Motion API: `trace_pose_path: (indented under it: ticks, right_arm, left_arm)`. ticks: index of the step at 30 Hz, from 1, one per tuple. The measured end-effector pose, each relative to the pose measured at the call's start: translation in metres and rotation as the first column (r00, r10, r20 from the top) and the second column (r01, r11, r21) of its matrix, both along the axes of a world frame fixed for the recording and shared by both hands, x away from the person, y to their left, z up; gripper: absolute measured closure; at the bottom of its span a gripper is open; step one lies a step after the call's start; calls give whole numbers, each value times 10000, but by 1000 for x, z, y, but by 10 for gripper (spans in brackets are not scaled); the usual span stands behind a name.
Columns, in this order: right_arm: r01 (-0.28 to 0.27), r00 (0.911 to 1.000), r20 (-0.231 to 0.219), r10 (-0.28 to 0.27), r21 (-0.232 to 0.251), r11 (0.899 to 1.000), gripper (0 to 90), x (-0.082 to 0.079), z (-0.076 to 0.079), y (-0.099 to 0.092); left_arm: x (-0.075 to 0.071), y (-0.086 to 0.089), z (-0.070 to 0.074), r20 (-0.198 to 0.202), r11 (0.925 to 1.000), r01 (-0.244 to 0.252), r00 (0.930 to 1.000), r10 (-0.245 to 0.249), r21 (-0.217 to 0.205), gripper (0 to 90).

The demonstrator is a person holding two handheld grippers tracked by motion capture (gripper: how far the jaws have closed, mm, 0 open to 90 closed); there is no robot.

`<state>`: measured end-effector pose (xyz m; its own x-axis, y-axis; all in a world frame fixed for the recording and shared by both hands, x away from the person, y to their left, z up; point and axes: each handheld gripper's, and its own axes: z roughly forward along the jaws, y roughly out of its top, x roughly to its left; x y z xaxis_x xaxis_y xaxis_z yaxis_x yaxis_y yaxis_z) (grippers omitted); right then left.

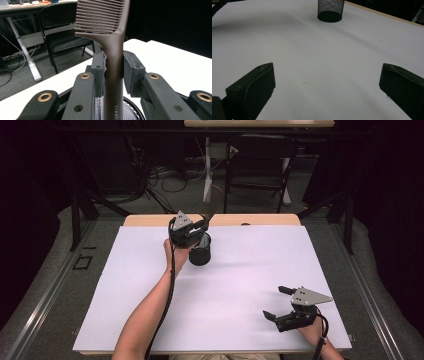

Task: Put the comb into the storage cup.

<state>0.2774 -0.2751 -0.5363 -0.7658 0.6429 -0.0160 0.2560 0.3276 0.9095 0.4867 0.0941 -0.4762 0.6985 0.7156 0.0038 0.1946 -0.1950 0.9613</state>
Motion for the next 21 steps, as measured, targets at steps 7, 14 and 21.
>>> trace_pose_path:
  ticks: [7,14,21]
  right_arm:
    - [4,10000,7,-4,-5,10000,1,0,0,0]
    - [11,10000,-8,-11,1,10000,1,0,0,0]
    - [9,10000,4,-9,-26,10000,1,0,0,0]
  left_arm:
    - [0,2,-1,-96,10000,-17,10000,17,70,728]
    - [1,0,-4,-199,9995,44,9998,-38,298,728]
    - [1,1,-5,-228,9997,-11,9997,17,246,728]
